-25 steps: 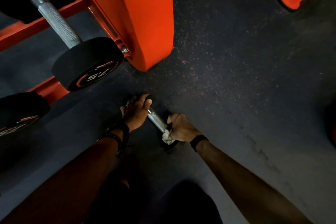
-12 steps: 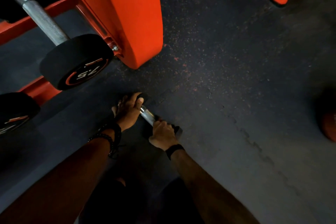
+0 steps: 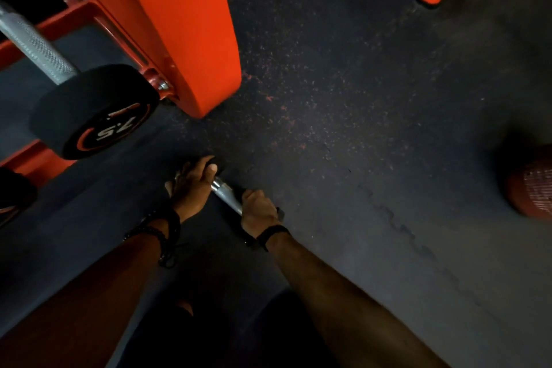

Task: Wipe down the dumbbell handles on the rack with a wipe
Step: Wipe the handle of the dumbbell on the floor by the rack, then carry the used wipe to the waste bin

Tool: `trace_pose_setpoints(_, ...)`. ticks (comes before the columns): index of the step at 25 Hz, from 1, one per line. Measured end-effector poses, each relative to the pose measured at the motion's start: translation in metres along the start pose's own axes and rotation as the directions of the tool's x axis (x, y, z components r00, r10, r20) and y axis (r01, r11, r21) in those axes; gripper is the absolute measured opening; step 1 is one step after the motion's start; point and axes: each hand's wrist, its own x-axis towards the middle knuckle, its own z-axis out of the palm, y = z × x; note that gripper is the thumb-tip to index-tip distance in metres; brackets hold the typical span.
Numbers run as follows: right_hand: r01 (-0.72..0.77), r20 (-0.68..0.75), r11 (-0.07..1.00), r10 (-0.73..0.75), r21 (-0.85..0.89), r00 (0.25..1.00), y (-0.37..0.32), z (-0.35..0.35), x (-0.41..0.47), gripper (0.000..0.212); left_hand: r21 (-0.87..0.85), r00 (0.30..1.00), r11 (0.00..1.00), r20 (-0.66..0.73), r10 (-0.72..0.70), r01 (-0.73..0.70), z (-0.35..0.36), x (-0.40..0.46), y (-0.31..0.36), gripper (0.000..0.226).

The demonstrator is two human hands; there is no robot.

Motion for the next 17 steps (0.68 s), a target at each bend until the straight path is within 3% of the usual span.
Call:
trace_pose_setpoints(2, -0.021, -0.086, 0.998, 0.027, 0.065, 0.996, 0.005, -0.004, -0.010, 0.034, 0.030, 1.000, 1.000, 0.031, -0.002, 0.001, 0.001, 0.004, 0.003, 0.066)
trace_pose_setpoints(5, -0.015, -0.220, 0.920, 0.109, 0.391, 0.969, 0.025, -0.037, -0.016, 0.021, 0.127, 0.995, 0.987, 0.024, -0.097, 0.093, -0.001, 0.010, 0.043, 0.053)
trace_pose_setpoints(7, 0.025, -0.321, 0.849, 0.172, 0.528, 0.931, 0.052, -0.075, -0.023, 0.020, 0.197, 0.996, 0.976, -0.003, -0.094, 0.093, -0.001, 0.000, 0.093, 0.059)
trace_pose_setpoints(12, 0.183, -0.460, 0.722, 0.206, 0.667, 0.864, 0.096, -0.221, -0.077, 0.026, 0.270, 0.970, 0.937, -0.035, 0.239, -0.221, -0.006, -0.054, 0.238, 0.057)
trace_pose_setpoints(14, 0.226, -0.507, 0.728, 0.189, 0.647, 0.841, 0.110, -0.292, -0.108, 0.023, 0.207, 0.947, 0.930, -0.041, 0.318, -0.304, -0.021, -0.075, 0.309, 0.050)
trace_pose_setpoints(17, 0.312, -0.634, 0.719, 0.227, 0.621, 0.740, 0.131, -0.387, -0.153, 0.021, 0.060, 0.901, 0.903, -0.066, 0.429, -0.425, -0.056, -0.096, 0.404, 0.055)
